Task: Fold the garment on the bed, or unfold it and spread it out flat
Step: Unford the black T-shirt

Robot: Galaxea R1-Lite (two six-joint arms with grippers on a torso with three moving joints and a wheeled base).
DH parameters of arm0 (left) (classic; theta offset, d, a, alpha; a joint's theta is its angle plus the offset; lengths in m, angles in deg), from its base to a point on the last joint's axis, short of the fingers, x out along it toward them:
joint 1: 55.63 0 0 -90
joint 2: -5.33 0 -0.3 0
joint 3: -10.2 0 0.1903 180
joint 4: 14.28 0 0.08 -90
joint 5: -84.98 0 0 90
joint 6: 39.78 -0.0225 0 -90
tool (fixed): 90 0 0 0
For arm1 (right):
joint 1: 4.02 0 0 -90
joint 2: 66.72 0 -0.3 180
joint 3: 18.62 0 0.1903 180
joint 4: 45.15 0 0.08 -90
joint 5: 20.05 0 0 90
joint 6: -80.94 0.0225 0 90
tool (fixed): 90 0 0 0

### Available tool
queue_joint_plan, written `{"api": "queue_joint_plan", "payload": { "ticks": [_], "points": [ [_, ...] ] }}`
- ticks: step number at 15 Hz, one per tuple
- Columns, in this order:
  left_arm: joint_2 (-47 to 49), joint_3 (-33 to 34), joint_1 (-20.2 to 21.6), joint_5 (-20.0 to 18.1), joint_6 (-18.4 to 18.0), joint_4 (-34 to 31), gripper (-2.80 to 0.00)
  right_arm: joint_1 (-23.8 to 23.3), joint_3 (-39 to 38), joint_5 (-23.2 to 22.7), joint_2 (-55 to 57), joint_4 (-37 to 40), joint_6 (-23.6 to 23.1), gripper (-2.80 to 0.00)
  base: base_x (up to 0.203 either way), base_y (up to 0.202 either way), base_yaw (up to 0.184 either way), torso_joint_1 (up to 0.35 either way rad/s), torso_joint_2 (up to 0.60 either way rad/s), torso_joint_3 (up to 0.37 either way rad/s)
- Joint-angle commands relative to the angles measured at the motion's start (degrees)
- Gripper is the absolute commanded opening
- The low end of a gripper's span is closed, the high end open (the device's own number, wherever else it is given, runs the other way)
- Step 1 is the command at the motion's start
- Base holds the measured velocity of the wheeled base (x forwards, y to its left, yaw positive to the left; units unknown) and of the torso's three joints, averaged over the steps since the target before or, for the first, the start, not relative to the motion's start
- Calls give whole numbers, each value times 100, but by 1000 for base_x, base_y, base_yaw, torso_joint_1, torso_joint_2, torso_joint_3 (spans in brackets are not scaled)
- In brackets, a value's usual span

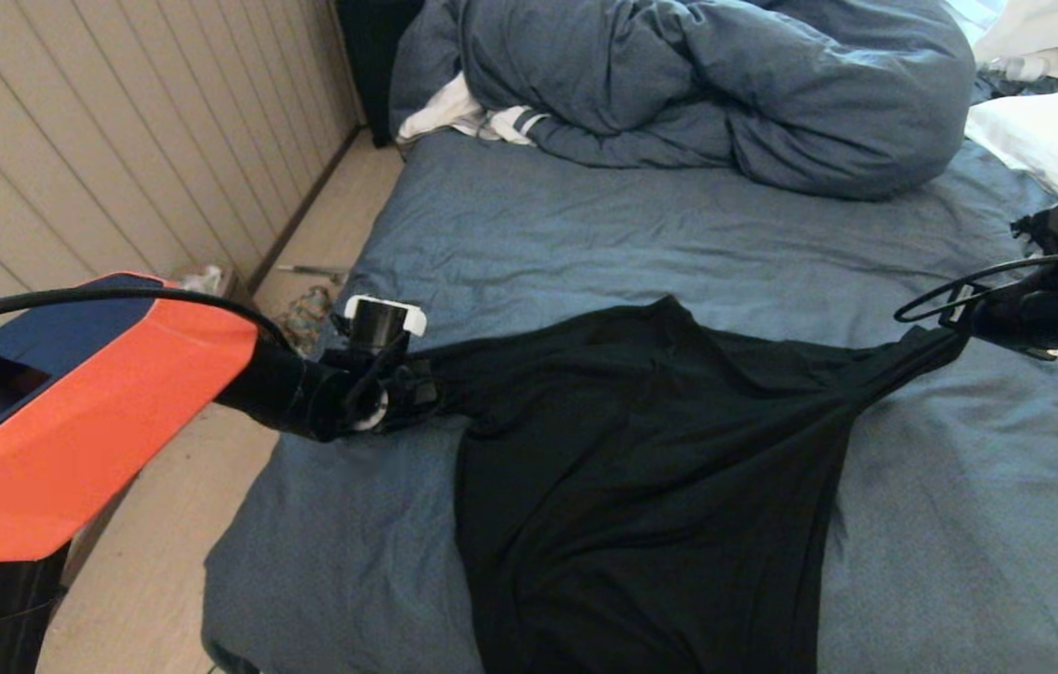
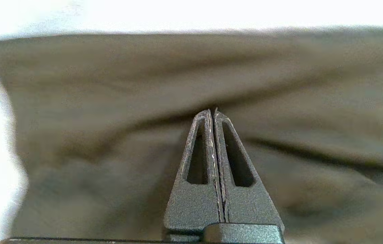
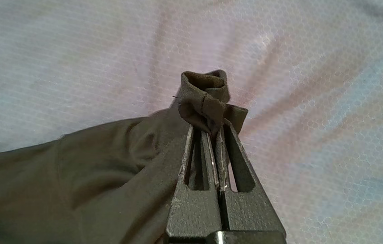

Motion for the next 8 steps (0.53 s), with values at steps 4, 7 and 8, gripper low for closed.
{"api": "queue_joint_plan", "payload": {
  "ticks": [4,7,8],
  "points": [
    [211,-63,94,6,17,-34,-280,-203,507,19,268,-108,-238,-280,0,0,0,0,0,0],
    [237,-72,94,6,17,-34,-280,-363,1048,34,653,-83,-341,-280,0,0,0,0,0,0],
    [237,-72,94,6,17,-34,-280,-390,1147,39,753,-64,-391,-280,0,0,0,0,0,0]
  ]
}}
